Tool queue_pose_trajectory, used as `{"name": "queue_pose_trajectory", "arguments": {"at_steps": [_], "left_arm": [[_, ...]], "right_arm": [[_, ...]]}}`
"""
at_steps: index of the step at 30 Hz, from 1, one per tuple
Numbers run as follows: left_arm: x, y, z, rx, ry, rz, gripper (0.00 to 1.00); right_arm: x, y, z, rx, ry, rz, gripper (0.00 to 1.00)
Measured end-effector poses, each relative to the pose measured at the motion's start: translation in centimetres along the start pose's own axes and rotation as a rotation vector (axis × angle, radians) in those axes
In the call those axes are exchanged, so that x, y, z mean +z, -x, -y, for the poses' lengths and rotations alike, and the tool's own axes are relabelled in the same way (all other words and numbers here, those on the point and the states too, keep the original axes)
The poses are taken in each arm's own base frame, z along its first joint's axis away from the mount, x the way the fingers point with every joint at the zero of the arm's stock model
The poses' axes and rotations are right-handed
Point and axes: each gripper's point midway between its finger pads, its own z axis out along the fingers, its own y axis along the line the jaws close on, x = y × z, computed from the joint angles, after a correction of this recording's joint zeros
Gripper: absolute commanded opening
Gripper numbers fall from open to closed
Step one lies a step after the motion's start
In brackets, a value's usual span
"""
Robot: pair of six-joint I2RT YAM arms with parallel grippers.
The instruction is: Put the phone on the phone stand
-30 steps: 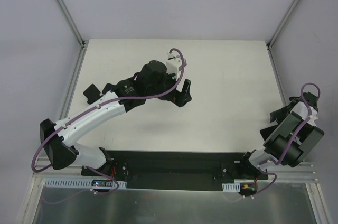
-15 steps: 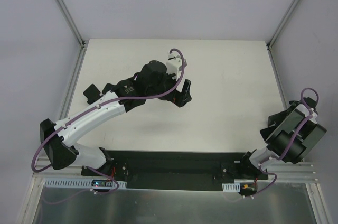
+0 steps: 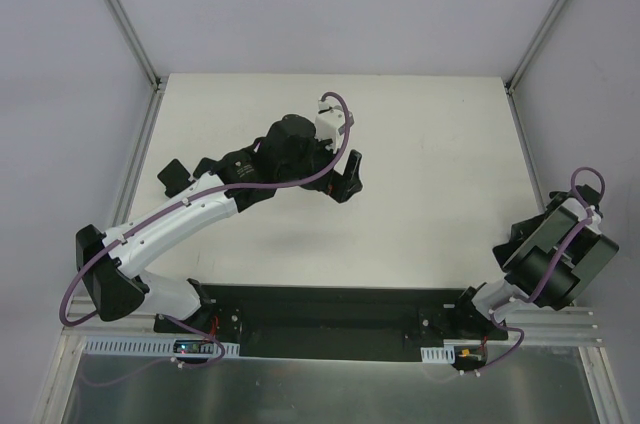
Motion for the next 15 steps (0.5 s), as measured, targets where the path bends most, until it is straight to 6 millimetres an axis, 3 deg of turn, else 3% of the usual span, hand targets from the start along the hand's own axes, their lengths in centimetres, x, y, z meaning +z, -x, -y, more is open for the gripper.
{"name": "queue_pose_trajectory", "arguments": {"at_steps": [14, 15], "left_arm": [[0.02, 0.09, -0.35, 0.002, 0.020, 0.005, 0.99], [0.02, 0.10, -0.36, 0.003, 0.020, 0.005, 0.99]], "right_arm": [[-0.32, -0.51, -0.61, -0.068, 0.042, 0.058, 0.01], [-0.41, -0.76, -0.92, -0.086, 0.048, 0.060, 0.01]]}}
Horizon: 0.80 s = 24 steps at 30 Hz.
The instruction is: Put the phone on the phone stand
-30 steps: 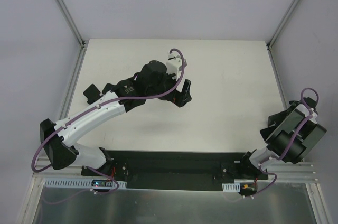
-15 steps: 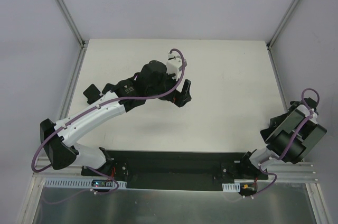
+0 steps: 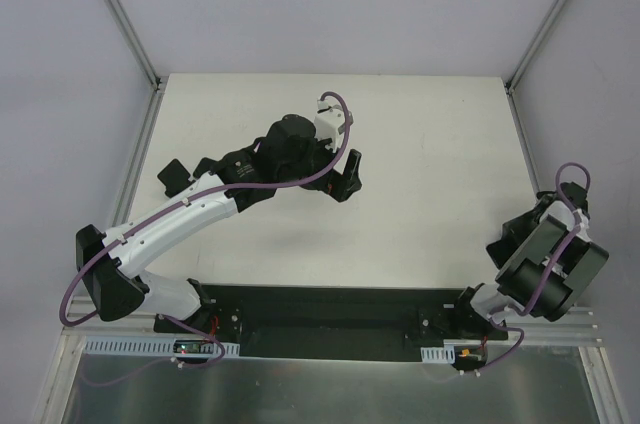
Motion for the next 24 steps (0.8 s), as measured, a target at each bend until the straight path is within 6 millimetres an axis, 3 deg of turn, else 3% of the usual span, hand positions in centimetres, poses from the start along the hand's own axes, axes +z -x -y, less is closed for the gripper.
{"name": "queue_pose_trajectory", "arguments": {"at_steps": [10, 16, 19, 24], "left_arm": [[0.0, 0.0, -0.1, 0.004, 0.004, 0.001, 0.99], [0.0, 0.0, -0.2, 0.004, 0.009, 0.002, 0.99], [0.0, 0.1, -0.2, 0.002, 0.011, 0.003, 0.99], [-0.2, 0.3, -0.8, -0.036, -0.003, 0.003, 0.99]], "right_arm": [[-2.1, -1.8, -4.6, -0.209, 0.139, 0.075, 0.01], [-5.3, -3.3, -10.1, -0.392, 0.335, 0.169, 0.01], [-7.2, -5.4, -13.2, -0.506, 0.442, 0.203, 0.01], [-11.4, -10.5, -17.6, -0.705, 0.645, 0.246, 0.01]]}}
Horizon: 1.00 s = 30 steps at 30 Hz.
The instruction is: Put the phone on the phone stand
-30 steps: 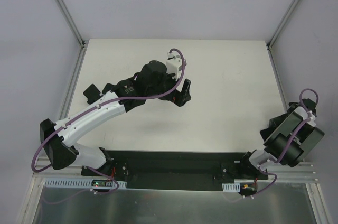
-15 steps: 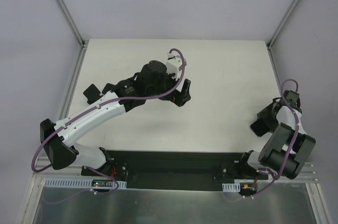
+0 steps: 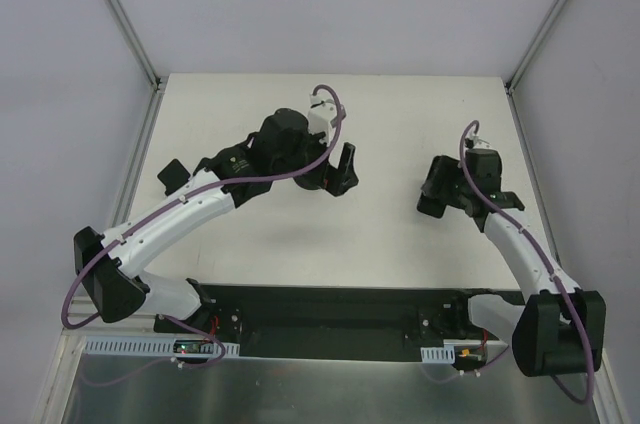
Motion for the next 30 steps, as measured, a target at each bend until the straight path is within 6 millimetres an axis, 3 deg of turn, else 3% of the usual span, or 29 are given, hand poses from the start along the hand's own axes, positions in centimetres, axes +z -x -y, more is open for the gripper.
{"name": "queue_pose_trajectory", "arguments": {"at_steps": [6, 13, 18, 21, 23, 25, 30], "left_arm": [[-1.4, 1.7, -2.3, -0.122, -0.008, 0.037, 0.99], [-2.8, 2.4, -0.6, -0.150, -0.091, 0.056, 0.93], [-2.7, 2.3, -0.5, -0.152, -0.102, 0.050, 0.96], [-2.7, 2.3, -0.5, -0.155, -0.100, 0.050, 0.95], [-2.6, 2.3, -0.7, -0.156, -0.094, 0.050, 0.86], [-2.4, 2.2, -0.8, -0.162, -0.085, 0.047, 0.79], [-1.1, 1.5, -1.3, -0.178, -0.074, 0.013, 0.76]], "right_arm": [[-1.1, -0.9, -8.9, -0.132, 0.283, 0.065, 0.01], [-3.6, -5.0, -17.8, -0.312, 0.538, 0.087, 0.01], [-6.0, -7.0, -22.5, -0.392, 0.646, 0.171, 0.01], [-7.1, -7.5, -24.5, -0.393, 0.690, 0.252, 0.01], [-7.3, -7.8, -25.1, -0.392, 0.692, 0.280, 0.01], [-7.4, -7.8, -25.5, -0.396, 0.684, 0.309, 0.01], [-8.0, -7.1, -25.7, -0.409, 0.665, 0.372, 0.01]]}}
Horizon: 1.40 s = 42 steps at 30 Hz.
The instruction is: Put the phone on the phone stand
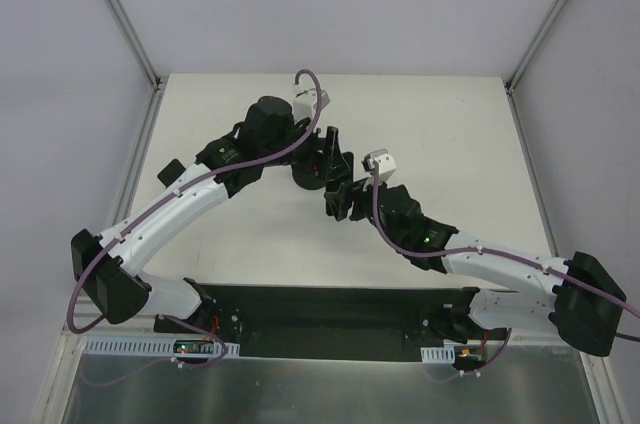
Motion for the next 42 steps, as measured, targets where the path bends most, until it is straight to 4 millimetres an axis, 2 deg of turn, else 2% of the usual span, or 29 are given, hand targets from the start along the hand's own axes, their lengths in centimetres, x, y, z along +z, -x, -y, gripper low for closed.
{"name": "queue_pose_trajectory", "arguments": {"at_steps": [7, 8, 11, 12, 13, 15, 16, 17, 19, 20, 23, 26, 27, 33, 36, 42], "left_arm": [[1.0, -0.8, -0.3, -0.022, -0.005, -0.036, 0.47], [1.2, -1.0, -0.1, -0.026, -0.015, -0.045, 0.40], [1.8, -1.7, 0.1, -0.039, -0.043, -0.082, 0.27], [2.0, -2.0, 0.1, -0.042, -0.050, -0.095, 0.14], [2.2, -2.2, 0.1, -0.045, -0.057, -0.105, 0.08], [2.5, -2.5, 0.0, -0.034, -0.061, -0.119, 0.00], [2.4, -2.6, -0.2, -0.028, -0.058, -0.123, 0.00], [2.4, -2.6, -0.3, -0.027, -0.065, -0.127, 0.00], [2.3, -2.6, -0.2, -0.018, -0.074, -0.129, 0.00], [2.3, -2.6, -0.2, -0.012, -0.078, -0.129, 0.00], [2.3, -2.6, 0.0, -0.004, -0.087, -0.130, 0.00], [2.2, -2.8, 0.2, 0.001, -0.100, -0.138, 0.00], [2.2, -2.8, 0.3, 0.007, -0.108, -0.139, 0.00], [1.9, -2.8, 1.9, 0.060, -0.214, -0.144, 0.00], [1.4, -2.7, 3.1, 0.093, -0.292, -0.145, 0.00], [0.2, -2.8, 5.4, 0.137, -0.418, -0.147, 0.00]], "right_arm": [[-1.4, 2.5, -0.1, -0.002, 0.010, 0.086, 0.01], [-1.5, 2.8, -0.2, -0.005, 0.013, 0.094, 0.01], [-1.6, 2.9, -0.5, -0.023, 0.024, 0.099, 0.01], [-1.7, 2.9, -0.6, -0.027, 0.030, 0.097, 0.01], [-1.7, 2.8, -0.7, -0.031, 0.034, 0.096, 0.01], [-1.7, 2.7, -0.8, -0.038, 0.040, 0.091, 0.04], [-1.8, 2.6, -0.9, -0.041, 0.045, 0.088, 0.13], [-1.8, 2.6, -1.0, -0.041, 0.048, 0.087, 0.38], [-1.8, 2.6, -1.1, -0.044, 0.053, 0.086, 0.60], [-1.9, 2.6, -1.0, -0.048, 0.055, 0.085, 0.75], [-2.1, 2.5, -1.0, -0.073, 0.062, 0.074, 0.95], [-2.3, 1.8, -1.0, -0.123, 0.085, 0.035, 0.99], [-2.3, 1.4, -0.9, -0.133, 0.102, 0.014, 0.97], [-2.7, 1.1, -0.4, -0.111, 0.207, -0.033, 0.96], [-3.5, 1.3, -0.6, -0.081, 0.289, -0.039, 0.99], [-6.1, 0.9, -1.1, -0.027, 0.455, -0.055, 0.97]]}}
